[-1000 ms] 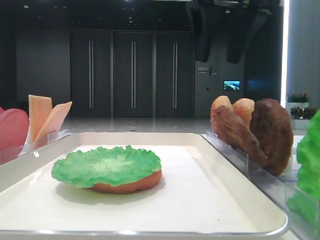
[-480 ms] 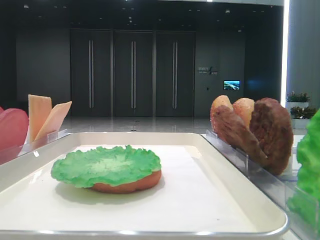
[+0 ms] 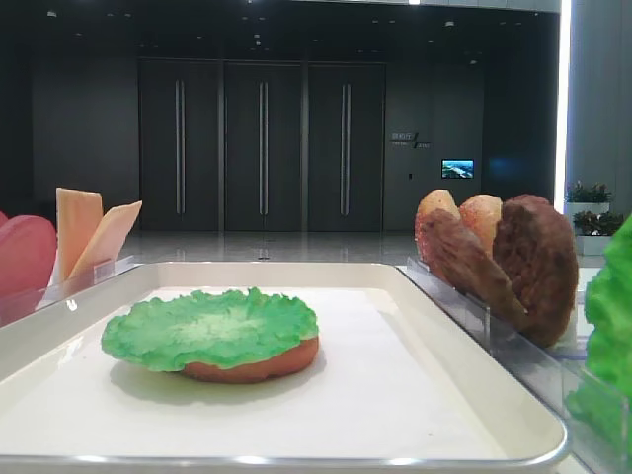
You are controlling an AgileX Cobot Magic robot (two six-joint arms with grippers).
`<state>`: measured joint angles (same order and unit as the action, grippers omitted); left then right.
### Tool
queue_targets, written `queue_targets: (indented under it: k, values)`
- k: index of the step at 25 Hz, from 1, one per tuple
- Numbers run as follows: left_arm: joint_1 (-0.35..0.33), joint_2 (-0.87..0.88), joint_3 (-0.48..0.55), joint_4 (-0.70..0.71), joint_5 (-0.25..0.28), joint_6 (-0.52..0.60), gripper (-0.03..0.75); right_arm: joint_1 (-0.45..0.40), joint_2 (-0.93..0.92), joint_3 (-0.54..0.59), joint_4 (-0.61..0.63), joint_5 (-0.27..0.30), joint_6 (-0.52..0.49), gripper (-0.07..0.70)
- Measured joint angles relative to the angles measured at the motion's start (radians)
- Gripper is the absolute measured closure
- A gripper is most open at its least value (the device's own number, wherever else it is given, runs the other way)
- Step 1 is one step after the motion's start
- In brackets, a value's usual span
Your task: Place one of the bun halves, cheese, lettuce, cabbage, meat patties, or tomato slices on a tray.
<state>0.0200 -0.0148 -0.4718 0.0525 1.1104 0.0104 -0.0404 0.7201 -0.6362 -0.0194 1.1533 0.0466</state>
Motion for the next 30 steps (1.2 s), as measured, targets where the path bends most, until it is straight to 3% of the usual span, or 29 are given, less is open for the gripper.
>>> queue_targets:
  k: [5,11,18,30]
  values:
    - [0.000,0.000,0.000,0.000,0.000,0.000,0.444,0.000,-0.193,0.116,0.019,-0.012,-0.005,0.240]
    - [0.000,0.000,0.000,0.000,0.000,0.000,0.444,0.000,-0.420,0.123,0.064,-0.017,-0.089,0.240]
    - [0.000,0.000,0.000,0.000,0.000,0.000,0.446,0.000,-0.715,0.126,0.068,-0.017,-0.098,0.240]
    - [0.000,0.000,0.000,0.000,0.000,0.000,0.484,0.000,-0.729,0.129,0.086,-0.017,-0.101,0.250]
